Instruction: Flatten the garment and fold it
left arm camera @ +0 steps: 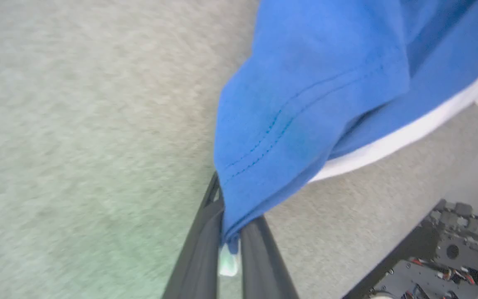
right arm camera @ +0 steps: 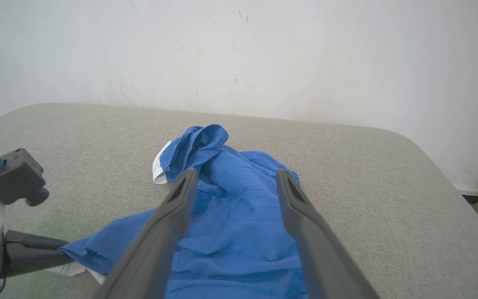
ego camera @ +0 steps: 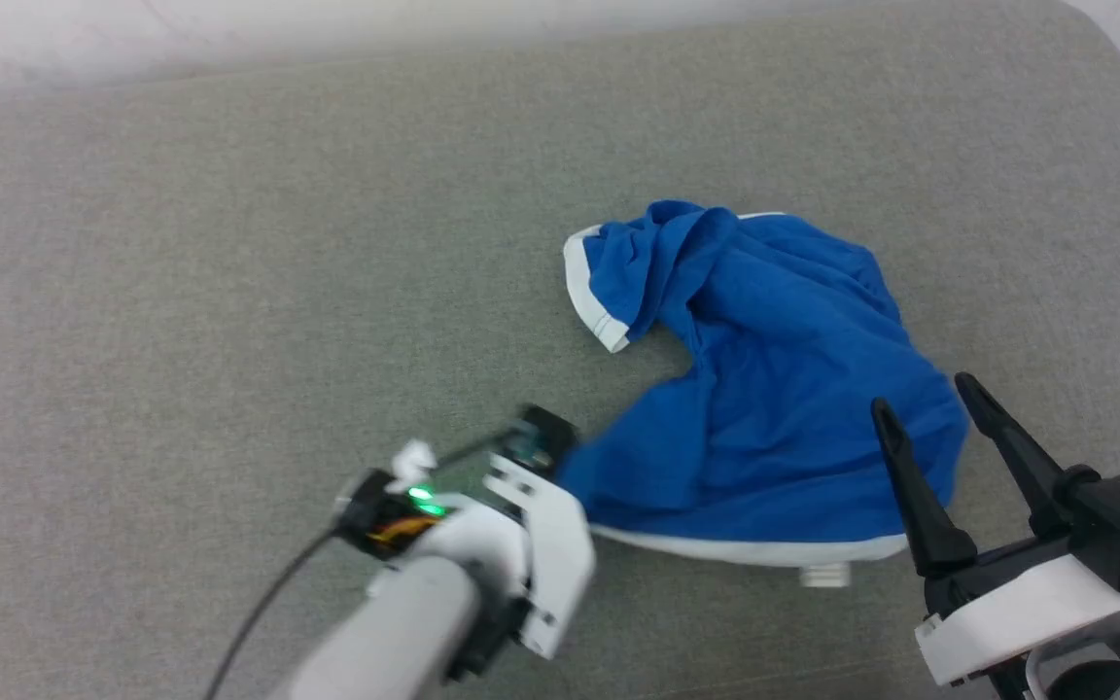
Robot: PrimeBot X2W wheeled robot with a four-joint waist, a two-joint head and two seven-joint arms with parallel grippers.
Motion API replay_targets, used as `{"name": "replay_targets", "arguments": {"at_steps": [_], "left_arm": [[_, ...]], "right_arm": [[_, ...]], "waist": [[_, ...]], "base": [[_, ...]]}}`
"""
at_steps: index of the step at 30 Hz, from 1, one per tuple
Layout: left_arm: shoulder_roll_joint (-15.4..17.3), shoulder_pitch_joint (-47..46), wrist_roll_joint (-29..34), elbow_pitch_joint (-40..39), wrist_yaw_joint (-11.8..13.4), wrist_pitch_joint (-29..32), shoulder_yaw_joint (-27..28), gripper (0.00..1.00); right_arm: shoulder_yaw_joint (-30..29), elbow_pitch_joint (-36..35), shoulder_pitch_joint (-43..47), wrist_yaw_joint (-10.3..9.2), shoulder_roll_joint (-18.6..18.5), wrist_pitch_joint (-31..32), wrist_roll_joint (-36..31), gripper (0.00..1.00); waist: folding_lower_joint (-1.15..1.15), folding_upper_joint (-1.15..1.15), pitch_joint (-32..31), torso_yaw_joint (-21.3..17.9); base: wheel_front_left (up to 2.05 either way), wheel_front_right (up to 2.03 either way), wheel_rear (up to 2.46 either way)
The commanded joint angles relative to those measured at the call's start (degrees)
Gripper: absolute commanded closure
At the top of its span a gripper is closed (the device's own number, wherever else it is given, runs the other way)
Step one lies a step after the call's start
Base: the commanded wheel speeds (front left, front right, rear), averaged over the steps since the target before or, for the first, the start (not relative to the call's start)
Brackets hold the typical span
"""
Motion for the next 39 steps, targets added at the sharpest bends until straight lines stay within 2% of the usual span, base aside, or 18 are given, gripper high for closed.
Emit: {"name": "replay_targets", "arguments": {"at_steps": [1,11,14,16,21,26,29,33,39], "left_arm": [[1.9,0.7,-0.2,0.1,2.2,-1.1,2.5,1.00],[10.8,10.2,-4.1,-10.9,9.9,-2.1,13.2,1.00],[12.3,14.1,-5.2,-12.5,11.6,-3.1,15.4,1.00],[12.4,15.5,-5.4,-13.0,12.5,-4.9,16.4,0.00],[12.5,17.3,-5.2,-14.9,13.7,-9.8,18.1,0.00],[15.2,18.4,-5.8,-18.1,13.3,-9.2,19.5,0.00],[17.4,18.3,-6.5,-19.1,11.7,-6.5,19.4,0.00],[19.1,16.4,-7.7,-17.8,8.1,-2.7,17.7,0.00],[19.6,12.1,-8.6,-12.6,5.1,0.5,16.3,0.00]], "right_arm": [[-0.1,0.2,-0.1,-0.06,0.2,0.4,-0.3,0.00],[-0.8,0.8,1.1,-0.06,-0.1,1.5,0.1,0.00],[-1.0,0.7,1.3,-0.06,0.3,1.7,0.0,0.00],[-1.0,0.7,1.2,-0.06,0.5,1.7,-0.1,0.00],[-0.8,0.7,1.2,-0.06,0.8,2.0,0.0,0.00],[-0.8,0.7,1.7,-0.06,1.2,2.5,0.1,0.00],[-0.8,0.6,1.9,-0.06,1.3,2.7,0.3,0.00],[-0.6,0.7,1.5,-0.06,1.2,2.6,0.7,0.00],[0.2,0.6,0.6,-0.06,1.3,2.7,0.8,0.00]], "waist": [[0.00,0.00,-1.0,0.9],[0.00,0.00,-2.3,3.0],[0.00,0.00,-2.0,3.2],[0.00,0.00,-1.9,3.4],[0.00,0.00,-2.7,4.0],[0.00,0.00,-4.1,4.5],[0.00,0.00,-4.3,4.8],[0.00,0.00,-3.9,4.7],[0.00,0.00,-1.7,3.3]], "base": [[0.00,0.00,0.00],[0.00,0.00,0.00],[0.00,0.00,0.00],[0.00,0.00,0.00],[0.00,0.00,0.00],[0.00,0.00,0.00],[0.00,0.00,0.00],[0.00,0.00,0.00],[0.00,0.00,0.00]]}}
